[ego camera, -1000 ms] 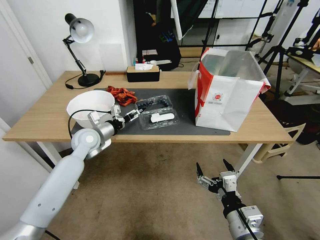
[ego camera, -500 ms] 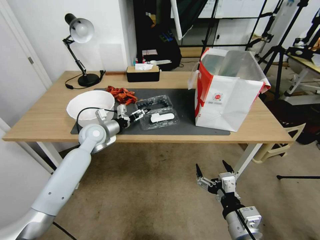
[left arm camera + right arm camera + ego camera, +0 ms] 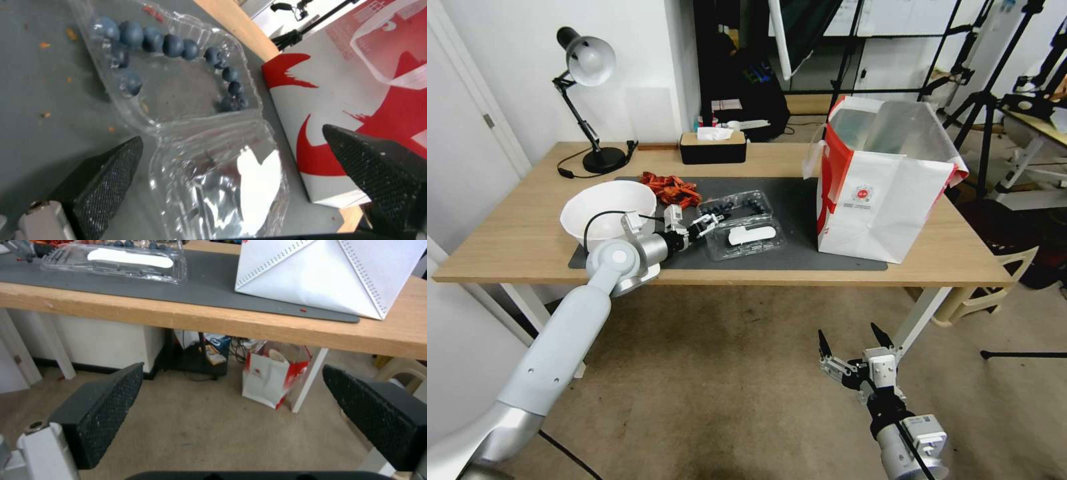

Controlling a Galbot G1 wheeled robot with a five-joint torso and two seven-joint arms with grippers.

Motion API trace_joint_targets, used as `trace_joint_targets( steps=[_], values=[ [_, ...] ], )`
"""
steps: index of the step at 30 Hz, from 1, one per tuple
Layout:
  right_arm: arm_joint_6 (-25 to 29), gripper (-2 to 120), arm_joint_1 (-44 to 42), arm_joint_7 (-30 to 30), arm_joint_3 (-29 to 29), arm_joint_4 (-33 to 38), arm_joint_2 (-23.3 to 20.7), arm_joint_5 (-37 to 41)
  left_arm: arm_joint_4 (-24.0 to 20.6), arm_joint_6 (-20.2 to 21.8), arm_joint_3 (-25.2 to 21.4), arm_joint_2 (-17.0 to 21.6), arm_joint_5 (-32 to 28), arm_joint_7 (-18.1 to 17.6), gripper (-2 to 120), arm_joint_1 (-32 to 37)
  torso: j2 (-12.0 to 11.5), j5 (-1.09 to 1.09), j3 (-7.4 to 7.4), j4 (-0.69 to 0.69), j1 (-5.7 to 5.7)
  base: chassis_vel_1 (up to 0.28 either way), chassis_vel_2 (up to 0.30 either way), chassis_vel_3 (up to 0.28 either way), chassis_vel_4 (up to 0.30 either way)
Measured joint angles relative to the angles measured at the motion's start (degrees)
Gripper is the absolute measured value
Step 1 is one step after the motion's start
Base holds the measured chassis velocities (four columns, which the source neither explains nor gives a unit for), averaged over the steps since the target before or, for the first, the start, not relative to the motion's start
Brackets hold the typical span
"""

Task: Close the takeout container lid, then place the container into the takeout bag.

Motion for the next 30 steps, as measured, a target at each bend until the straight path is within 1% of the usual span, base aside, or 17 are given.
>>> trace_joint_targets(
  steps=[7,20,30],
  values=[
    [0.36,100,-0.01,0.04,0.00,-0.64,0.00,0.00,1.02,-0.37,-0.14,-0.32,-2.00,-0.01,100,-1.14,0.00,0.01,0.00,0.00,0.00,0.000,0.000,0.000,0.000],
    [0.45,100,0.03,0.24,0.18,-1.52,0.00,0.00,2.83,-2.60,-0.86,-0.92,-3.39,-0.44,100,-1.98,0.01,0.00,0.00,0.00,0.00,0.000,0.000,0.000,0.000],
    [0.70,100,-0.05,0.29,0.40,-2.01,0.00,0.00,3.89,-3.03,-1.05,-1.44,-3.50,-0.41,100,-2.61,0.01,0.00,0.00,0.00,0.00,0.000,0.000,0.000,0.000]
  ],
)
